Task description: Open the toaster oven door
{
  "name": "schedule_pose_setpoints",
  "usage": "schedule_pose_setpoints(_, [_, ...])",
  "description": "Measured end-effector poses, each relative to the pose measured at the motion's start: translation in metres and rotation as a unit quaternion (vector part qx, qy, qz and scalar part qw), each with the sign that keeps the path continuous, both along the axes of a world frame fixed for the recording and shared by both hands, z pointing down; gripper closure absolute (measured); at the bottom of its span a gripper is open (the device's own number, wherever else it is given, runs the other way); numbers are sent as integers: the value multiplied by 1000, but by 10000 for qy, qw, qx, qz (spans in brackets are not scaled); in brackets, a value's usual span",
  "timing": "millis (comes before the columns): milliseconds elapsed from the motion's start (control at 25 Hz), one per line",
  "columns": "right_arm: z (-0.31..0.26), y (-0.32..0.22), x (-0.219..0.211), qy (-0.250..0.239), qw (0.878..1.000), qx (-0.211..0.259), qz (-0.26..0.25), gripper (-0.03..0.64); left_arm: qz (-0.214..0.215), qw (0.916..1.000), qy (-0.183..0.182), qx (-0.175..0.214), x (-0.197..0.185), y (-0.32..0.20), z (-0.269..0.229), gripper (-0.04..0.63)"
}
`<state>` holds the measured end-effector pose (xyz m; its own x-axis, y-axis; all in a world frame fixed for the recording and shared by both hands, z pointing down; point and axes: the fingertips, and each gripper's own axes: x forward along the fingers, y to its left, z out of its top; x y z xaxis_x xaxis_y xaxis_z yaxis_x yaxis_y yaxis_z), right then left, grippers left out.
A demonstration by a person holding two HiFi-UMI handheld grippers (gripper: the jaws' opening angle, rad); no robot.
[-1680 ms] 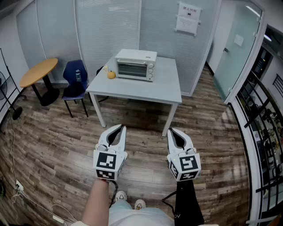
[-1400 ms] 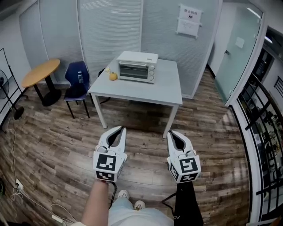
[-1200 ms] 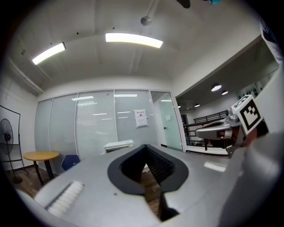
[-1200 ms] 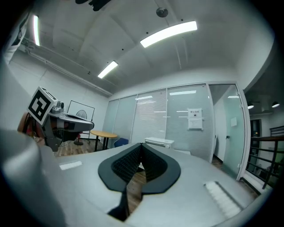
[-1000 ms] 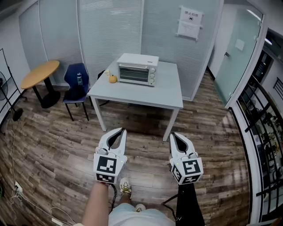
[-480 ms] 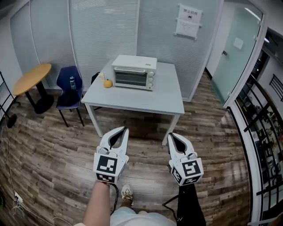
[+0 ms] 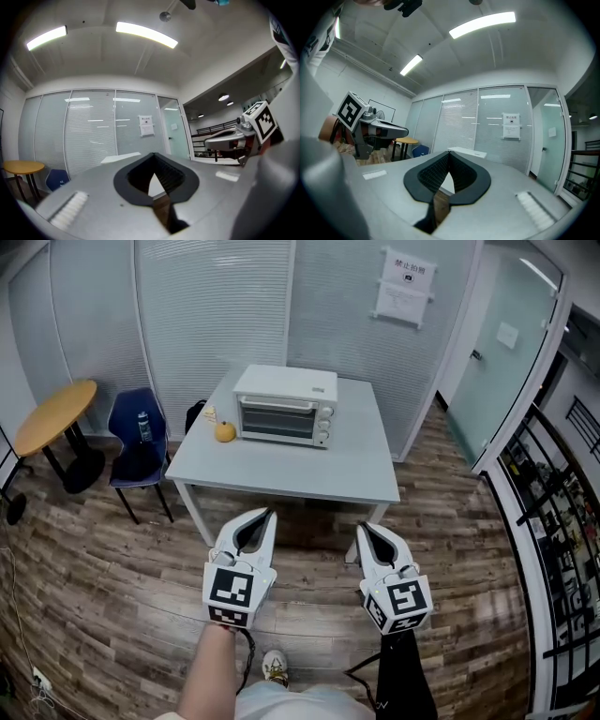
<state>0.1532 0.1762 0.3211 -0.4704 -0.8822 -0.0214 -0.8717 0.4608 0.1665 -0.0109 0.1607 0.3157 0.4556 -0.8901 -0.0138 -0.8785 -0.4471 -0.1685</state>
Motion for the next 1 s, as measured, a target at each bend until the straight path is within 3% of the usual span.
schedule_pose_setpoints(440, [-1, -73, -40, 36, 9998, 110, 132, 614, 116, 9999, -29, 73, -37, -72, -1, 538])
schedule_pose_setpoints(1000, [4, -149, -50, -50, 9994, 139, 323, 615, -58, 10000, 29, -41, -61, -140, 10, 538])
